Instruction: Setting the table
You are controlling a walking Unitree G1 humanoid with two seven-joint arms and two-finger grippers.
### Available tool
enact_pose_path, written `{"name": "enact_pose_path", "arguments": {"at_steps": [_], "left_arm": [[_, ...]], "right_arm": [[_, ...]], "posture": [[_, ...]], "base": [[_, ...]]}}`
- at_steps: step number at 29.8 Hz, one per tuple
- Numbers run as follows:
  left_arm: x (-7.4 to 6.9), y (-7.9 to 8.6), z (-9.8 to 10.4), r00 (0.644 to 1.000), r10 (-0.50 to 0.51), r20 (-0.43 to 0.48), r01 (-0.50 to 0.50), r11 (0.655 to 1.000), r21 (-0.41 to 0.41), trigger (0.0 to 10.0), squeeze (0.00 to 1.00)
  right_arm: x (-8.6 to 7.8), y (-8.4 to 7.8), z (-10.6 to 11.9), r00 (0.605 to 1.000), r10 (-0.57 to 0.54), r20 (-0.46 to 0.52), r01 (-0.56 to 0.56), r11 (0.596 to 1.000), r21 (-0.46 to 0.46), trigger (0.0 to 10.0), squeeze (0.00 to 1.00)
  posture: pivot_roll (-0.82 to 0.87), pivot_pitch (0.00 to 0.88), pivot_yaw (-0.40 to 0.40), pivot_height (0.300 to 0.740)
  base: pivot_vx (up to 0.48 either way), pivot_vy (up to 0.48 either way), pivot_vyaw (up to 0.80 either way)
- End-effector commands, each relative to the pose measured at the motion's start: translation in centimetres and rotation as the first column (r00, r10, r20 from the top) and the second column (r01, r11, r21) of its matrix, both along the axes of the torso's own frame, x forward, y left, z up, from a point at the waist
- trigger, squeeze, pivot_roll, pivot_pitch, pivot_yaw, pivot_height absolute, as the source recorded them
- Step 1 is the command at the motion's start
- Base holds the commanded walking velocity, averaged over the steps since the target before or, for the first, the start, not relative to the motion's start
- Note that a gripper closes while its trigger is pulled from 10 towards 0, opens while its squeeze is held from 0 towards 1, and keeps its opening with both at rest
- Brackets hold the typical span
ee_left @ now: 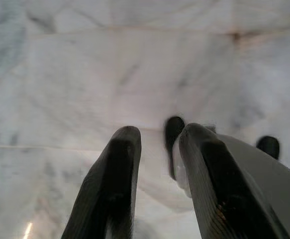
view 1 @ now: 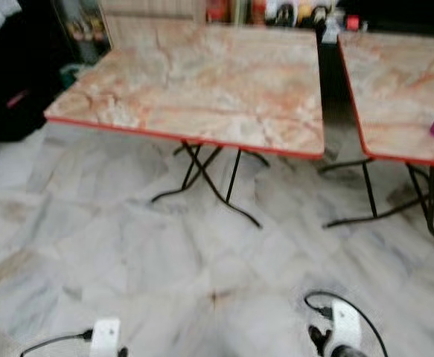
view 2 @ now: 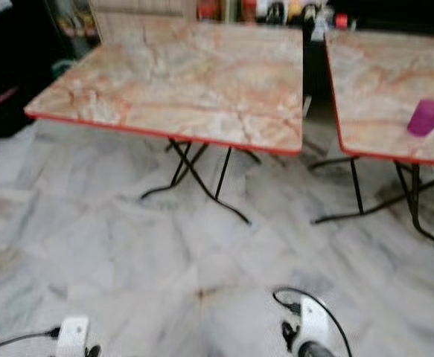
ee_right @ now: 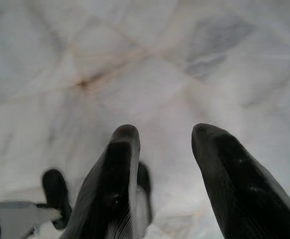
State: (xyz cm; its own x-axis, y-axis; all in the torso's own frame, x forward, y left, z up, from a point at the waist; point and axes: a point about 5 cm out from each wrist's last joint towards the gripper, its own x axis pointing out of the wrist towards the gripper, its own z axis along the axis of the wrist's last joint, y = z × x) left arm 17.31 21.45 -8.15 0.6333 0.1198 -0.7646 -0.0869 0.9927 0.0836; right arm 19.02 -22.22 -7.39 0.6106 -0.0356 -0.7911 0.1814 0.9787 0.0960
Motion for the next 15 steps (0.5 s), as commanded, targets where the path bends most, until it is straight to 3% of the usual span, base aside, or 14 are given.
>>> {"name": "enact_pose_path", "arguments": {"at_steps": [1, 4, 7, 9, 15], "left_arm": [[-0.78, 0.99, -0.13, 0.999, 0.042, -0.010, -0.042, 0.999, 0.008, 10.0, 0.00], [-0.85, 0.91, -0.20, 0.998, 0.056, -0.012, -0.056, 0.998, -0.012, 10.0, 0.00], [-0.81, 0.95, -0.13, 0.998, 0.059, 0.000, -0.059, 0.998, 0.000, 10.0, 0.00], [-0.82, 0.93, -0.13, 0.998, 0.061, 0.003, -0.061, 0.998, -0.003, 10.0, 0.00], [-0.83, 0.90, -0.15, 0.998, 0.058, 0.001, -0.058, 0.998, -0.008, 10.0, 0.00]], "right_arm": [[0.21, 0.60, -0.02, 1.000, 0.004, 0.004, -0.004, 1.000, 0.012, 10.0, 0.00], [0.19, 0.56, -0.03, 1.000, 0.003, 0.003, -0.003, 1.000, 0.013, 10.0, 0.00], [0.10, 0.55, -0.09, 1.000, 0.001, -0.007, -0.001, 1.000, 0.018, 10.0, 0.00], [0.08, 0.51, -0.09, 1.000, 0.002, -0.008, -0.002, 1.000, 0.017, 10.0, 0.00], [0.15, 0.44, -0.03, 1.000, -0.007, 0.005, 0.007, 1.000, 0.009, 10.0, 0.00]], "posture": [[0.01, 0.117, -0.034, 0.740], [0.01, 0.119, -0.035, 0.740], [0.01, 0.122, -0.037, 0.740], [0.01, 0.123, -0.039, 0.740], [0.00, 0.124, -0.037, 0.740]], "base": [[0.000, 0.000, 0.00], [0.000, 0.000, 0.00], [0.000, 0.000, -0.60], [0.266, 0.000, -0.71], [0.286, 0.000, 0.00]]}}
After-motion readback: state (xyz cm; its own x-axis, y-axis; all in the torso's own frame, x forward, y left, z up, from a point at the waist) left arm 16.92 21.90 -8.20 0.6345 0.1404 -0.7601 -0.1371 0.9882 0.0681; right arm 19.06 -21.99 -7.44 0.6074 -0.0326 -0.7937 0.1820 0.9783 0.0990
